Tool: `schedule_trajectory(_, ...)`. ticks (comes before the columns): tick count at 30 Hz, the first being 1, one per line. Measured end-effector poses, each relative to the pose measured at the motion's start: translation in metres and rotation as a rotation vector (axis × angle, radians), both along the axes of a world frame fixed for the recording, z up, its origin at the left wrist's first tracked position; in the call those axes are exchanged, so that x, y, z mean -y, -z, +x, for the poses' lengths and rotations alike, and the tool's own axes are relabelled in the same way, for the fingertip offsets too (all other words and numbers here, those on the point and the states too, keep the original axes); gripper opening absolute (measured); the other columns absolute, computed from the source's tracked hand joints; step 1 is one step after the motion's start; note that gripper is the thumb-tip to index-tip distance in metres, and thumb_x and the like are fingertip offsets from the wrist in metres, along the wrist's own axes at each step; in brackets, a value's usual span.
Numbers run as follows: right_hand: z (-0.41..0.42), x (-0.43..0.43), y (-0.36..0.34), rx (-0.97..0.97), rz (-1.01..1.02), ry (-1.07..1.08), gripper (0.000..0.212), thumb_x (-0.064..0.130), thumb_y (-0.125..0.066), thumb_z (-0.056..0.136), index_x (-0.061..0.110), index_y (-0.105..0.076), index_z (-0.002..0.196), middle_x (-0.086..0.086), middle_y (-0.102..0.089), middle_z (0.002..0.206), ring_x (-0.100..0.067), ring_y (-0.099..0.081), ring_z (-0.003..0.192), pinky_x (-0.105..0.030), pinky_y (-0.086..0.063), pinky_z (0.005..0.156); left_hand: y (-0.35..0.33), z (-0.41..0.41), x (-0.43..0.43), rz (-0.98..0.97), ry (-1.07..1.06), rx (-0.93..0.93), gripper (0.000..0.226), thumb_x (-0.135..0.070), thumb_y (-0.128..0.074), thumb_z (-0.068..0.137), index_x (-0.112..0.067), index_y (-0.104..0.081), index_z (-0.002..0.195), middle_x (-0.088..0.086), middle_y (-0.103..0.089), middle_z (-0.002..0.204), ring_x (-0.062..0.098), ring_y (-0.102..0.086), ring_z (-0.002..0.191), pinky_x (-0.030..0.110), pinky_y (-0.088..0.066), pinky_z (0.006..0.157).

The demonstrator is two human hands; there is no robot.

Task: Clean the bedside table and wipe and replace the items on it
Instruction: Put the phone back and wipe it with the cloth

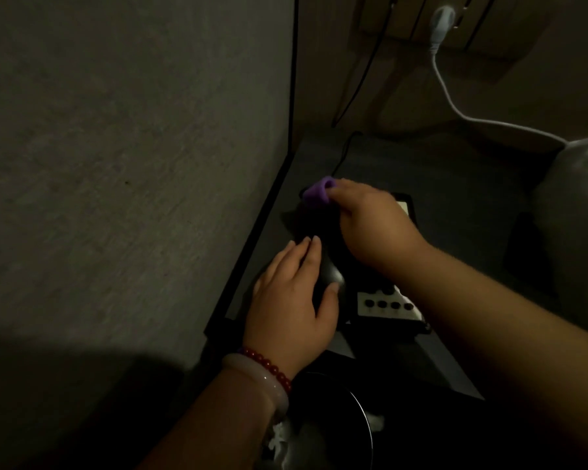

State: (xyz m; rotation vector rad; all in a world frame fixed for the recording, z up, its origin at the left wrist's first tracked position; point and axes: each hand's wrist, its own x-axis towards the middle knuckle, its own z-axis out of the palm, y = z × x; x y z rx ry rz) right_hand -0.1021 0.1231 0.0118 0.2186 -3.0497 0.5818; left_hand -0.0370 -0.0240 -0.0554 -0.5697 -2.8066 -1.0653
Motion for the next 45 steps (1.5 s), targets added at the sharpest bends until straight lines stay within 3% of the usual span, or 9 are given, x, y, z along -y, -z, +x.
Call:
schedule_trajectory(5, -0.011, -0.004, -0.002, 0.001, 0.028, 0.002, 0.046, 0.001, -0.045, 0.091, 0.021, -0.053, 0.132, -0.003, -0.05, 0.138, -0.022, -0.047, 0.125, -0.031, -0.034, 0.107, -0.002, -0.002, 0.0, -0.032, -0.014, -0.045, 0.067, -0.048, -0.036, 0.084, -0.019, -0.037, 0.145, -0.001, -0.037, 0.15, 0.017, -0.028, 0.139, 0.036, -0.026, 0.106)
schedule_trajectory(11, 0.103, -0.007, 0.023, -0.102, -0.068, -0.092, 0.062, -0.006, -0.064, 0.077, 0.023, -0.055, 0.13, 0.008, -0.038, 0.145, -0.015, -0.047, 0.127, -0.026, -0.036, 0.101, -0.01, -0.01, 0.009, 0.102, -0.123, -0.117, 0.053, -0.032, -0.037, 0.086, -0.008, -0.057, 0.129, 0.007, -0.053, 0.136, 0.022, -0.045, 0.129, 0.048, -0.044, 0.101)
schedule_trajectory(15, 0.126, 0.007, 0.031, -0.137, 0.086, -0.165, 0.065, -0.004, -0.081, 0.057, 0.012, -0.065, 0.119, -0.006, -0.049, 0.14, -0.021, -0.043, 0.128, -0.036, -0.036, 0.096, -0.014, -0.013, 0.017, 0.156, -0.17, -0.15, 0.049, -0.025, -0.034, 0.087, -0.007, -0.06, 0.125, 0.009, -0.057, 0.131, 0.024, -0.051, 0.123, 0.032, -0.039, 0.102)
schedule_trajectory(19, 0.083, 0.009, 0.018, -0.124, 0.089, -0.047, 0.059, -0.008, -0.066, 0.073, 0.01, -0.057, 0.129, -0.008, -0.039, 0.147, -0.02, -0.031, 0.135, -0.036, -0.024, 0.102, -0.012, -0.018, 0.021, 0.162, -0.147, -0.134, 0.041, -0.016, -0.038, 0.091, -0.005, -0.06, 0.124, 0.011, -0.057, 0.131, 0.023, -0.053, 0.121, 0.027, -0.038, 0.1)
schedule_trajectory(26, 0.151, 0.0, 0.041, -0.151, 0.086, -0.22, 0.048, 0.013, -0.059, 0.08, 0.015, -0.055, 0.128, -0.003, -0.04, 0.147, -0.019, -0.042, 0.132, -0.036, -0.04, 0.1, -0.012, -0.026, 0.02, 0.188, -0.143, -0.124, 0.041, -0.022, -0.039, 0.093, -0.009, -0.059, 0.126, 0.008, -0.055, 0.133, 0.01, -0.047, 0.12, -0.002, -0.024, 0.098)
schedule_trajectory(29, 0.148, -0.002, 0.044, -0.163, 0.111, -0.233, 0.057, 0.009, -0.08, 0.067, 0.011, -0.063, 0.121, -0.006, -0.047, 0.142, -0.02, -0.046, 0.128, -0.034, -0.041, 0.098, -0.012, -0.023, 0.016, 0.19, -0.118, -0.099, 0.04, -0.019, -0.041, 0.093, -0.01, -0.058, 0.128, 0.007, -0.054, 0.134, 0.004, -0.042, 0.119, -0.005, -0.021, 0.096)
schedule_trajectory(33, 0.114, 0.003, 0.036, -0.199, 0.109, -0.156, 0.061, 0.0, -0.078, 0.062, 0.007, -0.063, 0.12, -0.011, -0.049, 0.14, -0.025, -0.05, 0.126, -0.038, -0.045, 0.096, -0.01, -0.021, 0.015, 0.167, -0.126, -0.092, 0.042, -0.024, -0.044, 0.09, -0.013, -0.058, 0.128, 0.004, -0.053, 0.135, 0.002, -0.041, 0.12, 0.0, -0.022, 0.096)
schedule_trajectory(39, 0.162, -0.012, 0.049, -0.168, 0.034, -0.25, 0.038, 0.022, -0.042, 0.087, 0.019, -0.056, 0.123, 0.0, -0.045, 0.144, -0.018, -0.041, 0.134, -0.037, -0.053, 0.089, -0.01, -0.023, 0.014, 0.218, -0.085, -0.158, 0.045, -0.031, -0.04, 0.09, -0.011, -0.059, 0.126, 0.004, -0.054, 0.134, 0.012, -0.048, 0.122, 0.007, -0.028, 0.103)
schedule_trajectory(45, 0.145, -0.049, -0.002, -0.35, -0.446, 0.39, 0.045, 0.004, -0.043, 0.086, 0.042, -0.063, 0.1, 0.018, -0.064, 0.107, 0.006, -0.057, 0.097, -0.009, -0.041, 0.082, -0.003, -0.016, 0.003, 0.17, 0.122, -0.137, 0.047, -0.035, -0.041, 0.092, -0.022, -0.048, 0.137, -0.011, -0.035, 0.147, 0.012, -0.031, 0.139, 0.038, -0.031, 0.111)
